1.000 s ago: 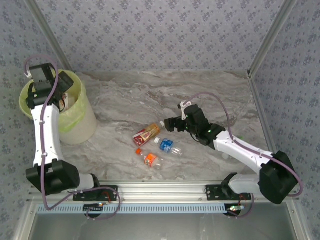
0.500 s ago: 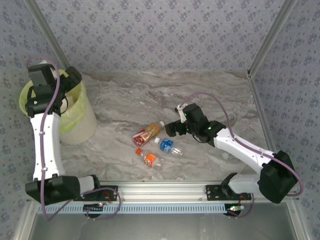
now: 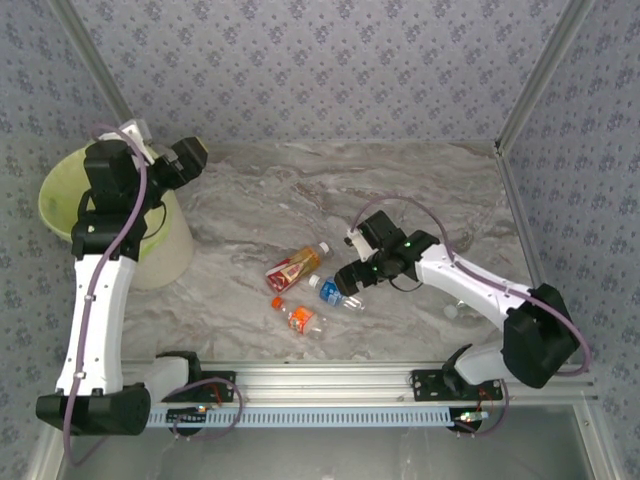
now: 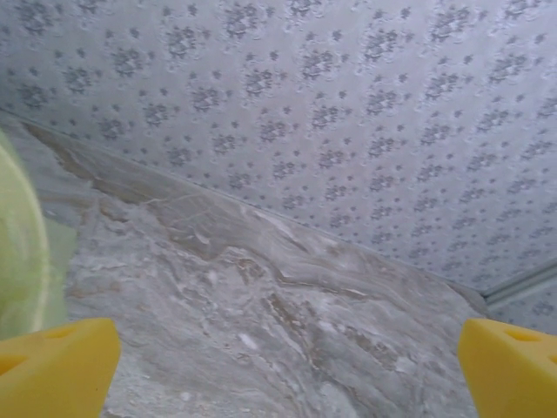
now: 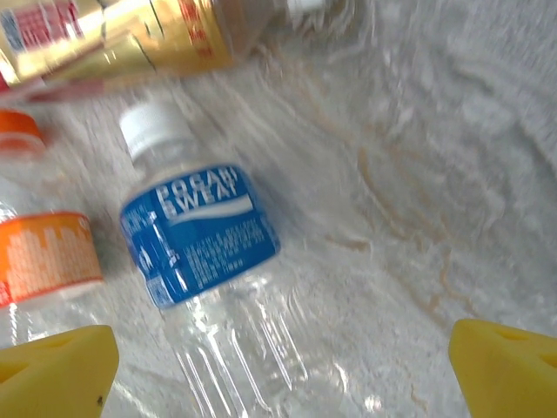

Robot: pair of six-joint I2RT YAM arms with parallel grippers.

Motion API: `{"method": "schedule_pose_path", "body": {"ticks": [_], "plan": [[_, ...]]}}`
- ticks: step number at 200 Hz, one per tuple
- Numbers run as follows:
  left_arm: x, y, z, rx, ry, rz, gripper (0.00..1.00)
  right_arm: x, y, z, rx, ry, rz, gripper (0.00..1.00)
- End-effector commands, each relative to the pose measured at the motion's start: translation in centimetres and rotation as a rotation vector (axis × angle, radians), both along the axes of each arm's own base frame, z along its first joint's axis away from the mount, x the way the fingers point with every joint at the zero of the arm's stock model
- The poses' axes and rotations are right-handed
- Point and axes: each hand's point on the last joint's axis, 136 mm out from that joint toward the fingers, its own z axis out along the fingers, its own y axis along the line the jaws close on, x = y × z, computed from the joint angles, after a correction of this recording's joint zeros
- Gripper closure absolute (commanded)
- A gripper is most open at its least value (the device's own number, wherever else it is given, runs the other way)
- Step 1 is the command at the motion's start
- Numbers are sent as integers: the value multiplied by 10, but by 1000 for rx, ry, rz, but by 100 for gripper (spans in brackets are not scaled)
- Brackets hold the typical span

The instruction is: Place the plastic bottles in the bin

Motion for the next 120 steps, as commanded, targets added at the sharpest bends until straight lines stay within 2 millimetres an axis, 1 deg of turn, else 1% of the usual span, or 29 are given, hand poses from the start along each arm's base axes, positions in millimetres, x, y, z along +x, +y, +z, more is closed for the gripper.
{"method": "schedule_pose_path", "body": {"ticks": [1, 19, 35, 62, 86, 120], "plan": [[-8, -12, 20, -47, -75, -56, 1, -15, 0, -4, -45, 71, 63, 0], [-11, -11, 17, -47, -63, -54, 0, -18, -2, -13, -78, 82, 69, 1], [-13, -10, 15, -42, -58, -49, 1, -9, -4, -18, -100, 76, 3, 2], [-16, -9, 13, -37, -57, -47, 1, -19, 12, -21, -58, 78, 88, 3], [-17, -7, 11, -25, -51, -34, 1, -27, 18, -31, -54, 87, 138, 3], [-20, -2, 6, -4, -36, -8, 0, -30, 11, -49, -141, 101, 126, 4]]}}
